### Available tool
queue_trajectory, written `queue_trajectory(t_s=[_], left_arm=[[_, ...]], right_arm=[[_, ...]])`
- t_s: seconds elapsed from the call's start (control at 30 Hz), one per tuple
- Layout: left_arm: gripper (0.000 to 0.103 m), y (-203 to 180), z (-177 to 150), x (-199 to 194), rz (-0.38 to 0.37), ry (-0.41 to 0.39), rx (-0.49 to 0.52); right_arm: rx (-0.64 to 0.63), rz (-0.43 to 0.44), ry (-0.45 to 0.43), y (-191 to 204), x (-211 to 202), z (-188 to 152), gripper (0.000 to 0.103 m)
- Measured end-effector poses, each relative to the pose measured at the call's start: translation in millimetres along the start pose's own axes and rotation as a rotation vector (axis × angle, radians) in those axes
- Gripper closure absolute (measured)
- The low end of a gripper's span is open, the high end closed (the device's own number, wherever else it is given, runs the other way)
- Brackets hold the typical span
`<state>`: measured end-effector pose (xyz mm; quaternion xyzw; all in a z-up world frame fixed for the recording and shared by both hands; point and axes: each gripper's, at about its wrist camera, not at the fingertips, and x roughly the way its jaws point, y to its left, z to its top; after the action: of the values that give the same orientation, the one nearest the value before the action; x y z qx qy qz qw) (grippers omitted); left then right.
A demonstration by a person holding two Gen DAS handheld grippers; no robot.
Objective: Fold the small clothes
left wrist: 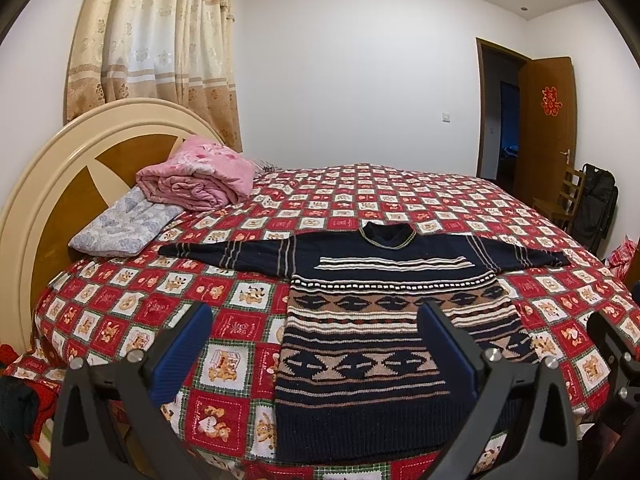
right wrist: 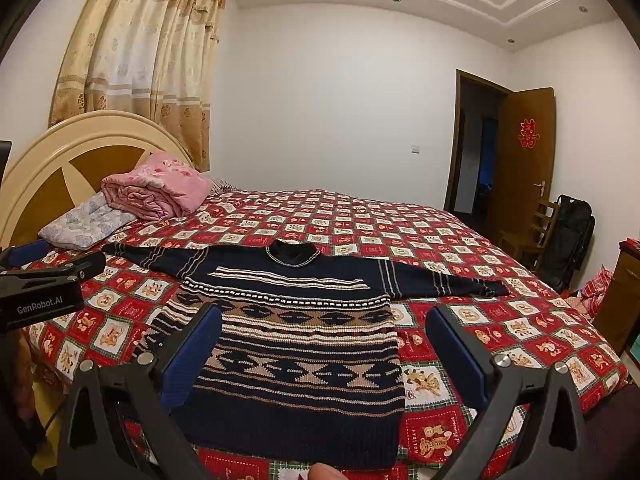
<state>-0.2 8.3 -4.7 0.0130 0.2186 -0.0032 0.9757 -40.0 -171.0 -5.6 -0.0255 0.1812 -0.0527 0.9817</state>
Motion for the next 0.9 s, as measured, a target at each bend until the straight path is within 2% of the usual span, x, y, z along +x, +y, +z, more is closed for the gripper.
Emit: queue_trajectory(t_s=[0.9], left_arm=[[0.0, 2.8, -4.6, 5.4, -0.004, 0.012, -0.012]], right_arm=[[-0.011, 0.009, 0.021, 3.3, 5.8, -4.2, 0.001]])
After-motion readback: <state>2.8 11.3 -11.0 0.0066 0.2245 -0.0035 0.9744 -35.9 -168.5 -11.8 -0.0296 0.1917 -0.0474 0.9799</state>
